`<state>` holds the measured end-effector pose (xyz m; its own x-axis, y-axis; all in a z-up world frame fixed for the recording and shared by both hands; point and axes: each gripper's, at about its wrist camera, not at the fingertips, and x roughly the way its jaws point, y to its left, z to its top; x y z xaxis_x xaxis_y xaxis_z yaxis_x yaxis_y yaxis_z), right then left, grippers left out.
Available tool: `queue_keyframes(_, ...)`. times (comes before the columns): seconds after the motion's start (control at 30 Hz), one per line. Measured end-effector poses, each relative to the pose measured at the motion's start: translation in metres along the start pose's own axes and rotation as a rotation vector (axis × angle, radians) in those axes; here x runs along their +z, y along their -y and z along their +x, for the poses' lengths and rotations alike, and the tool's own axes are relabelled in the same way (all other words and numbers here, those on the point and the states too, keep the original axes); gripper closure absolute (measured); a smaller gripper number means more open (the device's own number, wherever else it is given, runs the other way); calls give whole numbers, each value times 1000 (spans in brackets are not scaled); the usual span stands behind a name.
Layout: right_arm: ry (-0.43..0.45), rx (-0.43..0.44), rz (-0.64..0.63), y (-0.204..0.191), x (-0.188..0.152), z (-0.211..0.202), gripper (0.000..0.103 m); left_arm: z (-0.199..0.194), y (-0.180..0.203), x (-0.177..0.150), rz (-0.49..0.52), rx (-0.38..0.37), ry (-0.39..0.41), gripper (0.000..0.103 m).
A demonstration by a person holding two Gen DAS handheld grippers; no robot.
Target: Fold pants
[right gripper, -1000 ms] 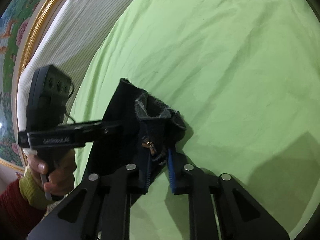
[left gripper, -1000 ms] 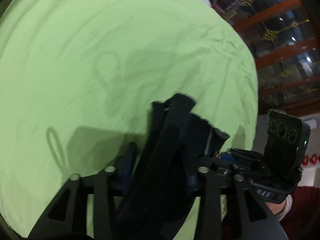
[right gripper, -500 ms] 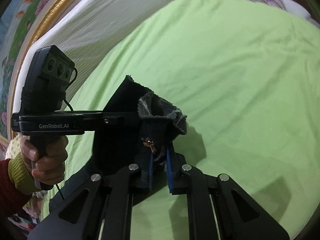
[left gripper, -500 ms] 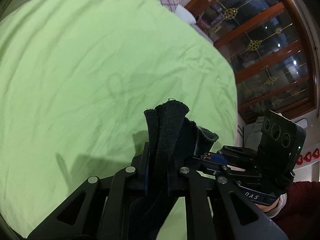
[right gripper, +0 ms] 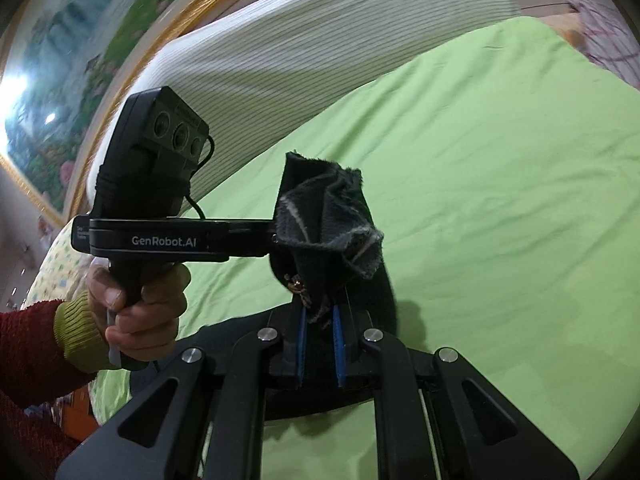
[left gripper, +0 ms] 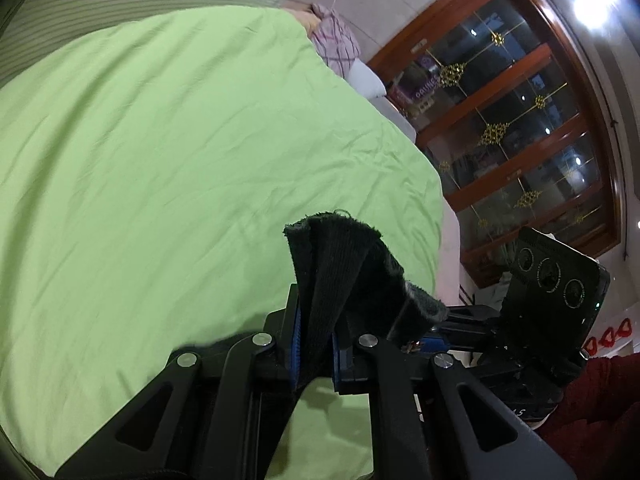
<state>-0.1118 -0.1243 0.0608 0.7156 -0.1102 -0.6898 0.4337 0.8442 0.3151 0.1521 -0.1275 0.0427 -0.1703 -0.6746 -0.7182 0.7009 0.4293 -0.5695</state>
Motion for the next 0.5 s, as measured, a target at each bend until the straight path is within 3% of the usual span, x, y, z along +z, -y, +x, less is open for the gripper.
queue_keyframes(0.5, -181, 57, -155, -66, -53, 48, 91, -51, -37, -99, -102, 95, 65, 93)
